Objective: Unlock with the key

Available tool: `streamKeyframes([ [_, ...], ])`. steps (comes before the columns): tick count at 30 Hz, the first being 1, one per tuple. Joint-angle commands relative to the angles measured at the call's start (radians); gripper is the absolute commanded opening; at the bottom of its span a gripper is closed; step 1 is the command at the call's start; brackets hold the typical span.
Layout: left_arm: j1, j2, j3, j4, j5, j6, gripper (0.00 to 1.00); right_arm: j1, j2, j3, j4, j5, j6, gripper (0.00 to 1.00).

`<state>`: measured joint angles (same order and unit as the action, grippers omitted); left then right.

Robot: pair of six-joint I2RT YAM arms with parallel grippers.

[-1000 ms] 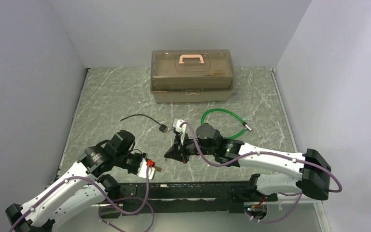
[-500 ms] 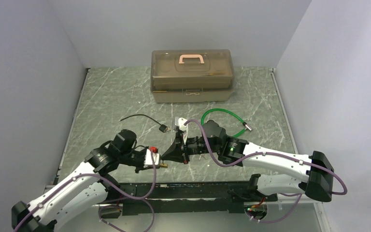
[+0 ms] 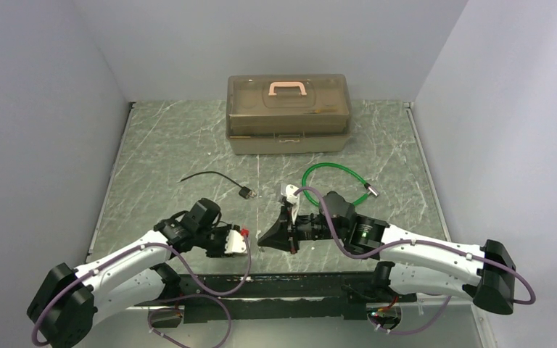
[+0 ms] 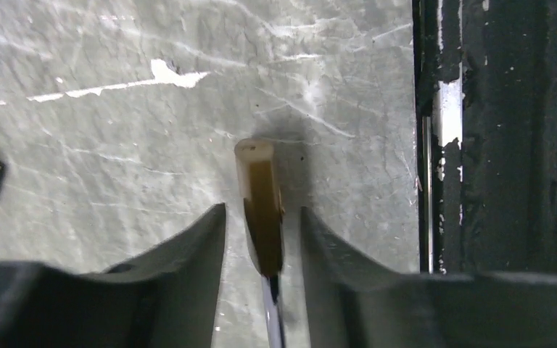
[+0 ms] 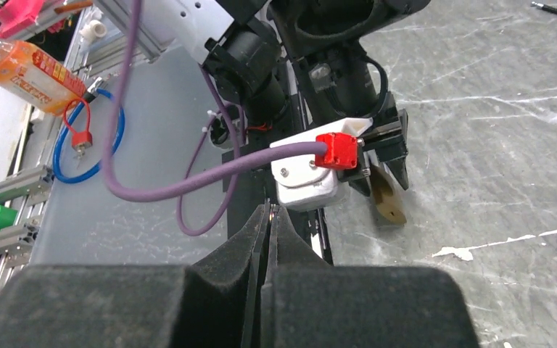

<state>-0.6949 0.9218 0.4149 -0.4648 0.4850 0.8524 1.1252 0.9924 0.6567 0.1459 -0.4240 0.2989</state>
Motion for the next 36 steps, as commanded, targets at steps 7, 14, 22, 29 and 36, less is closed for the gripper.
streamKeyframes([
  [7, -0.003, -0.039, 0.142, -0.034, 0.093, -0.005, 0.99, -0.011, -0.025, 0.011, 0.021, 0.021, -0.011, 0.0],
  [14, -0.003, -0.055, 0.345, -0.079, 0.322, -0.229, 0.99, -0.013, 0.024, 0.037, 0.091, -0.039, -0.004, 0.0],
  [22, -0.002, -0.074, 0.358, -0.096, 0.544, -0.337, 1.0, -0.013, 0.041, 0.083, 0.116, -0.053, -0.007, 0.0],
  [29, -0.003, -0.069, 0.363, -0.072, 0.582, -0.346, 0.87, -0.013, 0.064, 0.104, 0.138, -0.064, -0.006, 0.0],
  [36, -0.001, -0.074, 0.384, -0.127, 0.557, -0.292, 0.49, -0.013, 0.071, 0.112, 0.135, -0.071, -0.009, 0.0],
])
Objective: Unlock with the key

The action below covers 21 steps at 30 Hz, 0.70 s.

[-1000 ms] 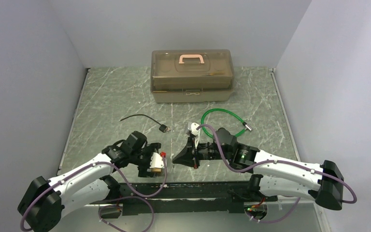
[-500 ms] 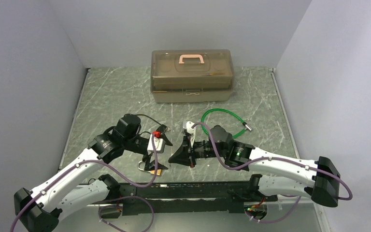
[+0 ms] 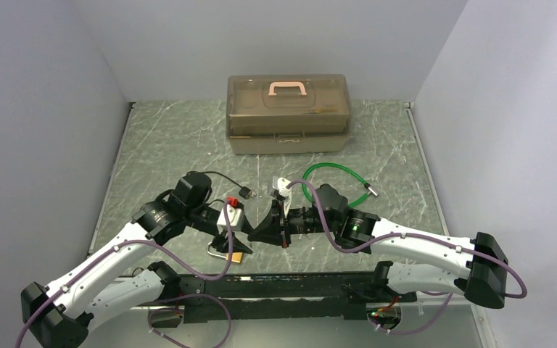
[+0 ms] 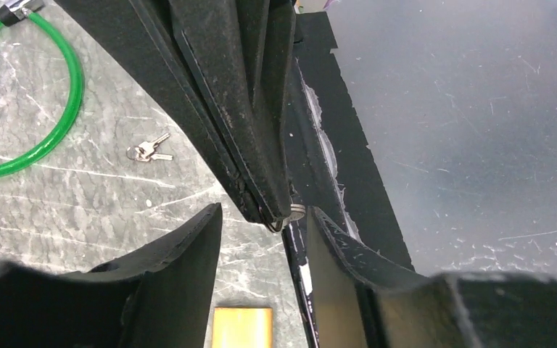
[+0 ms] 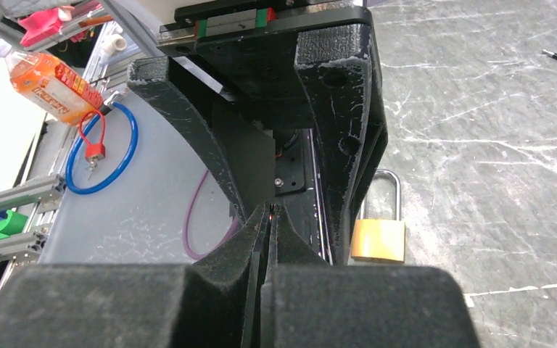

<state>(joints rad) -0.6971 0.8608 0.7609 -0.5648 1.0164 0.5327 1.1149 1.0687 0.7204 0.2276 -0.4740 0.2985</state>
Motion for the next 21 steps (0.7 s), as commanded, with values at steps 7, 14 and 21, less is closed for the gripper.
streamKeyframes([
  [7, 0.007, -0.031, 0.034, -0.083, -0.001, 0.081, 0.27, -0.004, -0.015, 0.041, 0.045, -0.033, 0.003, 0.0],
  [14, 0.016, -0.038, 0.045, -0.105, -0.024, 0.103, 0.01, -0.003, -0.031, 0.043, 0.004, -0.044, -0.007, 0.0],
  [21, 0.026, -0.037, 0.061, -0.078, -0.007, 0.045, 0.34, -0.003, -0.048, 0.039, -0.014, -0.034, -0.007, 0.0],
])
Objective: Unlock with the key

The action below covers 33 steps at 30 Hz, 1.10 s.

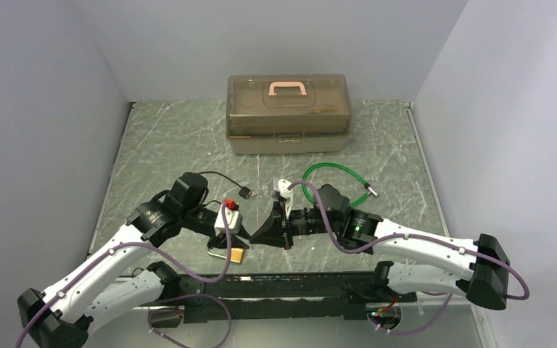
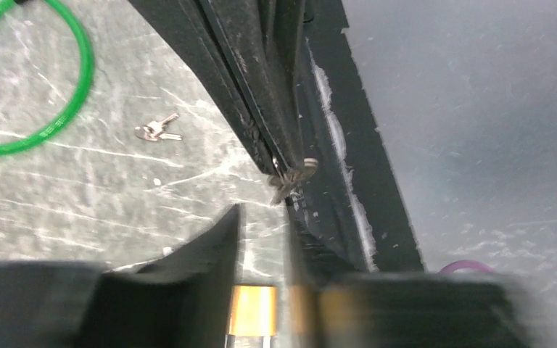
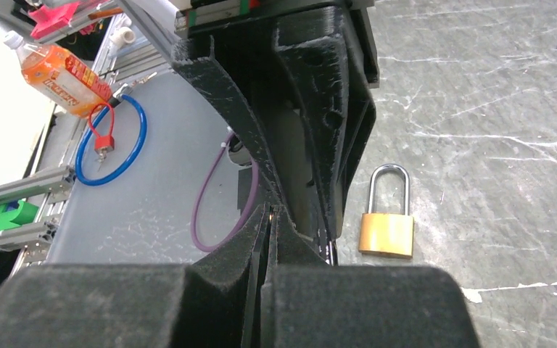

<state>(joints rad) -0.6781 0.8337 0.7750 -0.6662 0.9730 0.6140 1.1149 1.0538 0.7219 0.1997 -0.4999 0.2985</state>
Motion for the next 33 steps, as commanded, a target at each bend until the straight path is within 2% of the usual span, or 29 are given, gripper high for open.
streamKeyframes([
  [1, 0.006, -0.011, 0.044, 0.035, 0.045, -0.059, 0.49, -0.003, -0.033, 0.038, 0.022, -0.004, -0.006, 0.0],
  [2, 0.007, -0.011, 0.04, 0.046, 0.051, -0.075, 0.55, -0.002, -0.033, 0.038, 0.03, -0.002, -0.003, 0.0],
  [4, 0.007, -0.009, 0.032, 0.056, 0.07, -0.089, 0.59, -0.002, -0.028, 0.038, 0.051, 0.0, 0.002, 0.0],
  [6, 0.006, -0.008, 0.025, 0.069, 0.083, -0.103, 0.51, -0.003, -0.02, 0.039, 0.063, 0.001, 0.005, 0.0],
  [8, 0.007, -0.008, 0.025, 0.077, 0.073, -0.106, 0.37, -0.002, -0.017, 0.039, 0.069, 0.0, 0.006, 0.0],
  [9, 0.007, -0.009, 0.025, 0.08, 0.07, -0.106, 0.34, -0.002, -0.018, 0.036, 0.074, 0.002, 0.008, 0.0],
  [18, 0.004, -0.015, -0.015, 0.135, 0.169, -0.172, 0.46, -0.003, -0.016, 0.025, 0.122, 0.06, 0.009, 0.0],
  [21, 0.002, -0.022, -0.014, 0.12, 0.175, -0.164, 0.47, -0.002, -0.011, 0.022, 0.13, 0.079, 0.005, 0.0],
  [23, 0.001, -0.028, -0.016, 0.113, 0.153, -0.156, 0.38, -0.003, -0.013, 0.021, 0.128, 0.087, 0.001, 0.0],
  [24, 0.002, -0.032, -0.015, 0.111, 0.134, -0.15, 0.28, -0.003, -0.014, 0.02, 0.126, 0.087, 0.001, 0.0],
  [28, 0.003, -0.039, -0.014, 0.116, 0.101, -0.143, 0.11, -0.003, -0.015, 0.017, 0.116, 0.08, 0.005, 0.0],
  [30, 0.006, -0.04, -0.011, 0.107, 0.086, -0.138, 0.05, -0.003, -0.02, 0.012, 0.111, 0.08, 0.007, 0.0],
  [33, 0.01, -0.046, -0.008, 0.072, 0.065, -0.114, 0.04, -0.003, -0.037, 0.008, 0.088, 0.084, 0.003, 0.0],
])
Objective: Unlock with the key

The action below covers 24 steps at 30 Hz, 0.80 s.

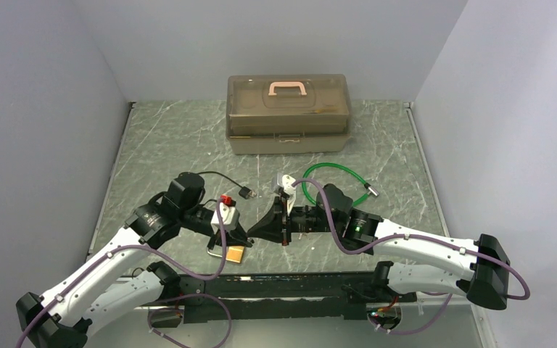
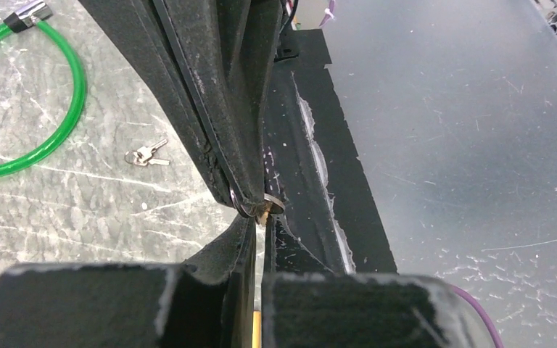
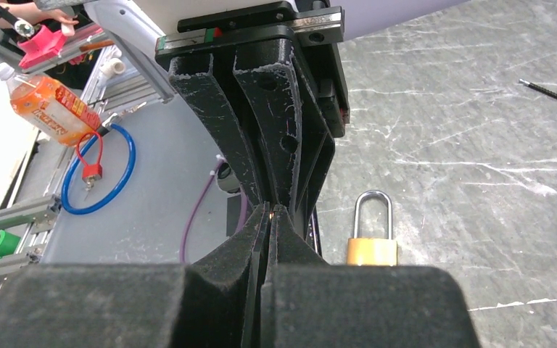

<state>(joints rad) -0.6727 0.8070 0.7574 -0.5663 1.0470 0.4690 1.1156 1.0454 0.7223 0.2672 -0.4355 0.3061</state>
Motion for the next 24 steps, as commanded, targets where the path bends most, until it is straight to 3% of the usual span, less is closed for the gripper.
streamKeyframes([
  [1, 0.007, -0.021, 0.011, -0.035, -0.016, 0.033, 0.04, -0.003, -0.036, 0.008, 0.006, 0.021, -0.01, 0.0],
  [9, 0.019, -0.024, 0.054, -0.073, -0.062, 0.06, 0.0, -0.003, -0.106, -0.008, -0.113, 0.07, -0.042, 0.0],
  [19, 0.019, -0.006, 0.101, -0.1, -0.041, 0.067, 0.0, -0.004, -0.095, 0.016, -0.085, 0.043, -0.026, 0.0],
  [23, 0.018, -0.005, 0.112, -0.113, -0.062, 0.054, 0.0, -0.006, -0.101, 0.03, -0.112, 0.049, -0.041, 0.26],
  [24, 0.019, -0.004, 0.115, -0.114, -0.064, 0.049, 0.0, -0.009, -0.108, 0.033, -0.125, 0.06, -0.049, 0.36],
])
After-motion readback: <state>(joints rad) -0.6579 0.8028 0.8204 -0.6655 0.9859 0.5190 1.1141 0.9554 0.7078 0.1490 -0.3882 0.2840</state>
